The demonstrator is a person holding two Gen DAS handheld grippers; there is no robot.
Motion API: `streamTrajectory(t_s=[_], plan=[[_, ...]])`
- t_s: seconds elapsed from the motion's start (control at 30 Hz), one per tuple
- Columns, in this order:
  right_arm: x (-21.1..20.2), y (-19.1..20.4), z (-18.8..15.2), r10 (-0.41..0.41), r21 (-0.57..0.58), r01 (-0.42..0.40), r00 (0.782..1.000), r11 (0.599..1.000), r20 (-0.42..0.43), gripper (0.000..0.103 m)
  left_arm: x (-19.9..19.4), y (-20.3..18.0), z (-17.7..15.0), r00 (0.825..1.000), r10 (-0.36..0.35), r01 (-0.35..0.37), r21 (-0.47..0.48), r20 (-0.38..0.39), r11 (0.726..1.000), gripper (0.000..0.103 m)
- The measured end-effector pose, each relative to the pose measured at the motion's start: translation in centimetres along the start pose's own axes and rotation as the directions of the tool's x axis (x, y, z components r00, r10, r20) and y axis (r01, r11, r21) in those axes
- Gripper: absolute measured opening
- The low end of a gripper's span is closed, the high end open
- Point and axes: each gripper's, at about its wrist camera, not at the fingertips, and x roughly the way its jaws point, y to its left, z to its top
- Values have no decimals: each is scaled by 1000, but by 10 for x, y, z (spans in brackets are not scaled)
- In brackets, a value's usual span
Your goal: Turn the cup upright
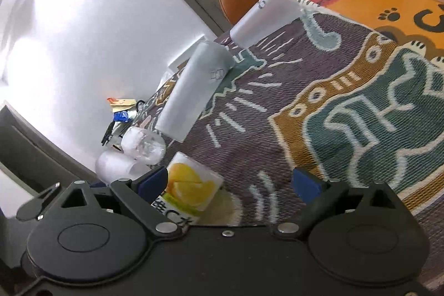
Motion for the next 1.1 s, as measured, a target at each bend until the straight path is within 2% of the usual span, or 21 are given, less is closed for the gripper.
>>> streamTrajectory(t_s=[0.13, 0.23, 0.47, 0.6, 0.8, 0.93, 1.0, 1.1], plan=[[6, 7, -1, 5, 17, -5, 1000, 1000, -13, 97, -9, 17, -7, 999, 13, -9, -113, 42, 994, 92], [14, 11, -3, 12, 34, -10, 999, 999, -42, 97, -14, 28, -12, 996, 52, -39, -188, 67, 981, 94], [35, 20, -5, 39, 91, -30, 995, 995, -95, 97, -21, 55, -28, 990, 107, -67, -357, 95, 932, 97], [47, 20, -4, 60, 159, -39, 990, 986, -128, 97, -24, 72, -41, 987, 121, -60, -458, 106, 887, 97], [68, 16, -3, 84, 268, -30, 977, 963, -195, 97, -27, 99, -69, 984, 150, -61, -598, 100, 800, 97], [78, 16, 3, 94, 314, -25, 974, 949, -207, 98, -29, 112, -89, 985, 135, -33, -658, 105, 753, 97], [82, 15, 7, 99, 338, -18, 969, 941, -225, 98, -32, 114, -94, 986, 134, -31, -675, 101, 737, 97], [87, 13, 12, 104, 361, -6, 962, 933, -252, 98, -38, 114, -99, 984, 152, -50, -667, 96, 744, 97]])
